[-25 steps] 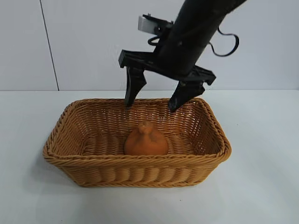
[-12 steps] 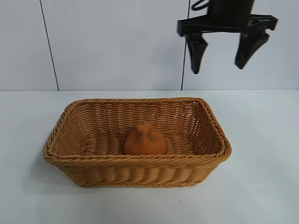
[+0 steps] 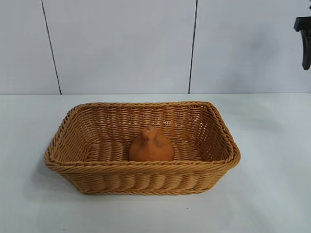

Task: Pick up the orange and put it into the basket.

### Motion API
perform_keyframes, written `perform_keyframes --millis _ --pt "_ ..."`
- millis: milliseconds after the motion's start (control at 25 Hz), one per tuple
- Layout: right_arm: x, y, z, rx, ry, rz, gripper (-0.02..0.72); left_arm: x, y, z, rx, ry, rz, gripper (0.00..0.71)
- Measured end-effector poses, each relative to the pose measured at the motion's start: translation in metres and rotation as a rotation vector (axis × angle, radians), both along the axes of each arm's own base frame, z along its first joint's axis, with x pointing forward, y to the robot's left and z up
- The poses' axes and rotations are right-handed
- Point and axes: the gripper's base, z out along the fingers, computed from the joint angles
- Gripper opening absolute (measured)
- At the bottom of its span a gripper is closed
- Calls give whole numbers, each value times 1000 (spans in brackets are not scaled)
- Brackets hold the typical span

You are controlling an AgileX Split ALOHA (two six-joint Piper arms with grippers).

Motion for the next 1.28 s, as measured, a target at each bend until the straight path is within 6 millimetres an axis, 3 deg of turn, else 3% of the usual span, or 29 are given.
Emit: perform_keyframes --millis 480,520,800,840,1080,1280 --pt "-168 26 15 20 -40 15 589 0 0 0 0 0 0 609" --pt "-168 26 15 20 -40 15 589 0 0 0 0 0 0 609" --pt "-247 38 -2 -27 -297 40 589 0 0 0 0 0 0 609" --pt "-266 40 -10 -38 -362 45 589 0 0 0 0 0 0 609" --pt "-303 46 0 -87 -641 52 589 0 0 0 0 0 0 609" --pt "-321 49 5 -101 -770 69 589 0 0 0 0 -2 0 609"
